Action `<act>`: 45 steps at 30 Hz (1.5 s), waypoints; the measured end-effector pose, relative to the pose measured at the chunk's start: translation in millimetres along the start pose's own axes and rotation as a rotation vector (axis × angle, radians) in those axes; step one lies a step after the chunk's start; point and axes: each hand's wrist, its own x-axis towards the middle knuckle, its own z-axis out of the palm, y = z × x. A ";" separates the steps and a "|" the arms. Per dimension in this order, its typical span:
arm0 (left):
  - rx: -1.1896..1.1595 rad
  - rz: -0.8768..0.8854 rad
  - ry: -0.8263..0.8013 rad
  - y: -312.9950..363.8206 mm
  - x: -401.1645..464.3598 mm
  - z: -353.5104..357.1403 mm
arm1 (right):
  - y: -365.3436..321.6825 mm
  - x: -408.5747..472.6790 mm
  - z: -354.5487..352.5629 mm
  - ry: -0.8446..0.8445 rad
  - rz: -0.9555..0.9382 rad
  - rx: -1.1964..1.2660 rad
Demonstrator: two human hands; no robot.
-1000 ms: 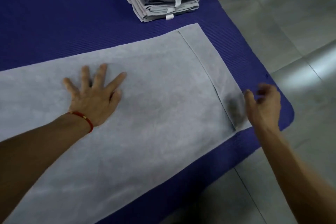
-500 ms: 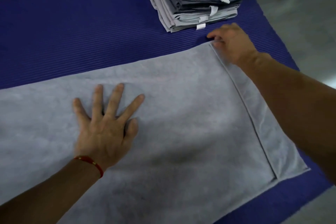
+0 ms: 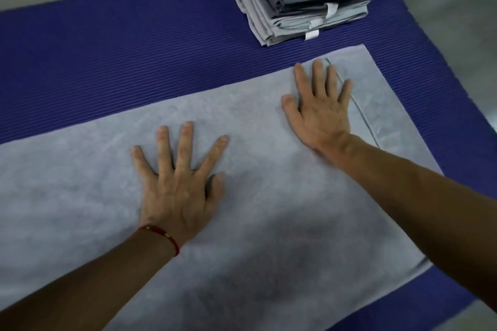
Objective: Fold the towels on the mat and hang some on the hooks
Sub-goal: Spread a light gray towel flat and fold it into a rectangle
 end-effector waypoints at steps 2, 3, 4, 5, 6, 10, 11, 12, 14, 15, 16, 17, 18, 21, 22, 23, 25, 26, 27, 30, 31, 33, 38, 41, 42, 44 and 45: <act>-0.006 0.010 0.012 -0.8 -0.6 1.6 | 0.9 5.5 -4.4 -0.074 0.029 -0.015; -0.003 0.019 0.014 -1.5 -1.6 2.2 | -1.0 6.4 -7.3 -0.108 0.052 -0.025; 0.005 0.027 0.009 -2.8 -1.8 2.4 | -7.9 3.7 -9.1 -0.130 0.083 -0.023; 0.009 0.038 -0.003 -4.3 -1.4 2.3 | -17.8 -4.7 -8.5 -0.133 0.116 -0.013; 0.009 0.050 -0.019 -5.7 -0.4 2.4 | -30.4 -18.6 -4.6 -0.119 0.144 0.003; -0.009 0.088 -0.067 -13.2 2.5 0.4 | -88.4 -99.7 17.0 -0.018 0.179 0.095; -0.025 0.111 -0.075 -17.6 2.2 -0.9 | -101.3 -120.5 21.5 0.003 0.156 0.096; -0.048 0.142 -0.096 -24.8 1.6 -3.4 | -113.8 -140.2 25.6 0.023 0.130 0.100; -0.102 0.228 -0.139 -49.5 -6.5 -9.0 | -137.7 -176.9 30.9 0.033 0.088 0.105; -0.108 0.262 -0.144 -67.9 -16.3 -10.0 | -150.2 -193.2 33.3 0.034 0.066 0.101; -0.101 0.271 -0.148 -89.7 -30.9 -9.6 | -164.2 -208.9 34.7 0.040 0.040 0.096; -0.097 0.253 -0.152 -113.8 -49.2 -8.2 | -180.0 -224.8 35.8 0.045 0.010 0.096; -0.102 0.205 -0.148 -139.5 -69.5 -5.8 | -197.9 -239.8 37.3 0.043 -0.029 0.101; -0.114 -0.067 -0.126 -218.0 -125.3 0.0 | -255.8 -279.0 39.1 0.020 -0.187 0.134; -0.112 -0.153 -0.124 -243.4 -138.1 1.1 | -274.8 -290.4 40.1 0.010 -0.244 0.145; -0.116 -0.234 -0.126 -267.4 -149.5 1.0 | -293.9 -302.5 41.0 -0.005 -0.303 0.154; -0.158 -0.383 -0.145 -312.5 -164.3 2.3 | -328.9 -326.0 42.2 -0.032 -0.416 0.179; -0.181 -0.448 -0.159 -331.1 -167.8 0.9 | -343.7 -336.5 41.6 -0.050 -0.464 0.192; -0.201 -0.494 -0.183 -351.5 -167.3 2.5 | -357.3 -345.4 41.5 -0.074 -0.509 0.206; -0.251 -0.493 -0.244 -396.8 -160.1 -3.8 | -387.2 -366.6 40.5 -0.124 -0.619 0.226; -0.267 -0.464 -0.251 -406.5 -156.9 -7.0 | -393.1 -371.3 40.5 -0.130 -0.647 0.221; -0.255 -0.397 -0.266 -417.0 -150.4 -15.5 | -401.0 -376.8 39.0 -0.141 -0.695 0.197; 0.119 -0.362 -0.226 -421.8 -144.8 -30.1 | -423.9 -389.4 38.6 -0.197 -0.858 0.213; 0.215 -0.384 -0.272 -423.9 -141.1 -35.1 | -441.7 -409.3 44.6 -0.185 -1.099 0.192; 0.202 -0.409 -0.287 -423.8 -139.4 -38.2 | -447.3 -416.3 49.3 -0.202 -1.163 0.170; 0.155 -0.464 -0.290 -426.8 -134.4 -43.9 | -458.4 -427.6 54.5 -0.284 -1.226 0.086; 0.118 -0.481 -0.284 -428.6 -131.8 -46.5 | -464.2 -430.4 54.7 -0.315 -1.228 0.042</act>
